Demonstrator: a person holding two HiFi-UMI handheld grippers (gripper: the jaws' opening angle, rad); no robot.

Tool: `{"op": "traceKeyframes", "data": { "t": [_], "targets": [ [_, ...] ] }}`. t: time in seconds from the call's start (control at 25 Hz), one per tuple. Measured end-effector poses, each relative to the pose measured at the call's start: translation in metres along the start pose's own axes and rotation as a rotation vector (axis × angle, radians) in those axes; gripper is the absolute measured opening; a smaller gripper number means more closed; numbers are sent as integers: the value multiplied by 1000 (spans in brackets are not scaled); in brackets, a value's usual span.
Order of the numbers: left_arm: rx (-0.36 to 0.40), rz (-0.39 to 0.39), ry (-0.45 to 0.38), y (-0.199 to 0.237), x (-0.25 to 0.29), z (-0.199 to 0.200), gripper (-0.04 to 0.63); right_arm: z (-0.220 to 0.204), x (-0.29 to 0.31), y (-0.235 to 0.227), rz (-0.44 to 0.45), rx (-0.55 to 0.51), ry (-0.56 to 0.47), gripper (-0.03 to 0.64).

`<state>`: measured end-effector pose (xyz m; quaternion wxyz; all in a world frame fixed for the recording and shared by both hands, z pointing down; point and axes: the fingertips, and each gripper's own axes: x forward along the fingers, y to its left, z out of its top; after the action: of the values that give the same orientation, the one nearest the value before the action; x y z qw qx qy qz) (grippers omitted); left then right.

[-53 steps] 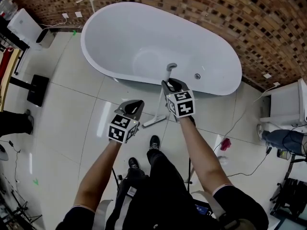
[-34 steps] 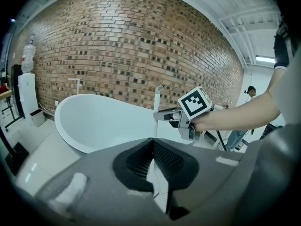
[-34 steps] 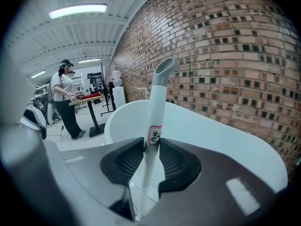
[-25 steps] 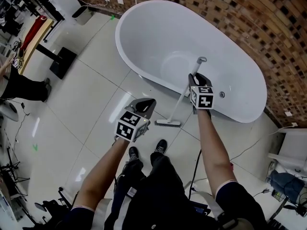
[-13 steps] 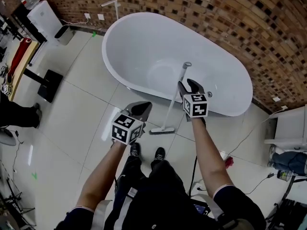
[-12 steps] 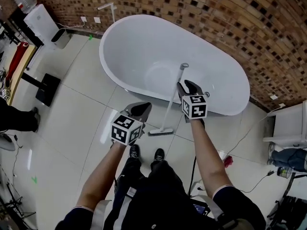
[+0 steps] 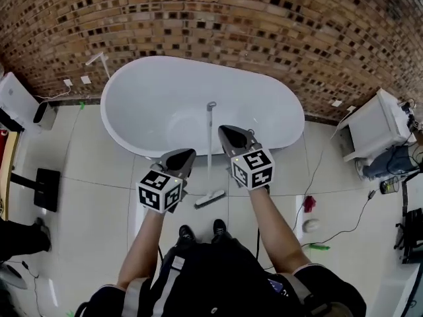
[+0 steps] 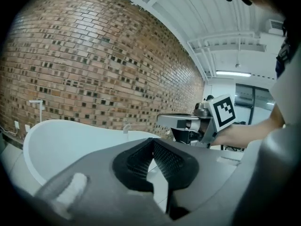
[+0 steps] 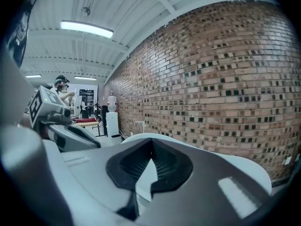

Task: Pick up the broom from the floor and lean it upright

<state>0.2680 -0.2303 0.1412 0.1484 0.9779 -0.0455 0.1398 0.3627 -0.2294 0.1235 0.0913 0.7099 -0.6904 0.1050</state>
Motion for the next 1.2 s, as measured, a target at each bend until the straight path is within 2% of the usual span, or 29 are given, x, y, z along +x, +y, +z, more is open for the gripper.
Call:
{"op": "traceKeyframes", "data": {
  "t": [0.28,0.64,1.2],
  "targets": [
    [27,-65,-26,-30,2,32,2,28,-44,23,37,52,-68,5],
    [91,-59,-66,-44,-5,57,2,47,-71,32,60,67,-113,4],
    [89,-46,-73,-55,-4,62,2,54,-81,30,92,64,-121,4]
  ]
}}
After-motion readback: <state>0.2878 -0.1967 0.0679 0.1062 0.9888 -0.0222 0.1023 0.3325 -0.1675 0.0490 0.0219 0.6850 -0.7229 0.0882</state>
